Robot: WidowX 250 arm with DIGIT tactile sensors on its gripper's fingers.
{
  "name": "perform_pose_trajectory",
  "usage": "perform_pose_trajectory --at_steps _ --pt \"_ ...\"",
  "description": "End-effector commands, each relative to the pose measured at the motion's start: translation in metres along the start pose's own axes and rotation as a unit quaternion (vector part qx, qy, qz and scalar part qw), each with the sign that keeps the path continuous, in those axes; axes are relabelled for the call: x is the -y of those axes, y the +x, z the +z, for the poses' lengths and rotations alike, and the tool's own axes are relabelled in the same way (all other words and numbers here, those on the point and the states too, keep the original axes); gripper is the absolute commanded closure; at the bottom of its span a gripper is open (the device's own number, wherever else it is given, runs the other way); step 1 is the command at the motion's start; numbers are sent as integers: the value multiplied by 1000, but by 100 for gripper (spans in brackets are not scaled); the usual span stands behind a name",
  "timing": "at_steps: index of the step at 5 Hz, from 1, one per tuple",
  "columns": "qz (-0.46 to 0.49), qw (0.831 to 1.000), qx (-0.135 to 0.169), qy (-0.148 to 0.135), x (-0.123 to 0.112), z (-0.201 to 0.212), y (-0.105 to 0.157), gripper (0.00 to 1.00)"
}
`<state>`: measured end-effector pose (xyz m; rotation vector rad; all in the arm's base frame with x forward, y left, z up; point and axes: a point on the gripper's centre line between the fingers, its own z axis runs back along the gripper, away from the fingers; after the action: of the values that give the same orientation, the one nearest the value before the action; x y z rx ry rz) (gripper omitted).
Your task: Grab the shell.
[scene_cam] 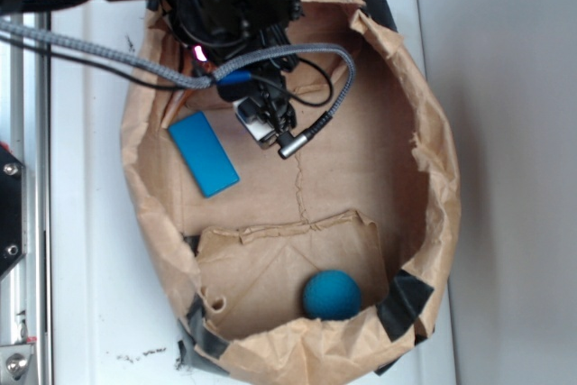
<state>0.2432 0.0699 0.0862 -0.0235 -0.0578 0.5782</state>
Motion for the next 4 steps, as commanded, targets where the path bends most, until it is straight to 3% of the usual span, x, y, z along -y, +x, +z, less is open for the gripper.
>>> perform_pose_trajectory --at_steps 1,3,4 --pt "82 996 28 8 -11 4 12 0" --pt "112 993 32 28 -1 -4 10 0" --pt "132 990 23 41 17 -2 24 0"
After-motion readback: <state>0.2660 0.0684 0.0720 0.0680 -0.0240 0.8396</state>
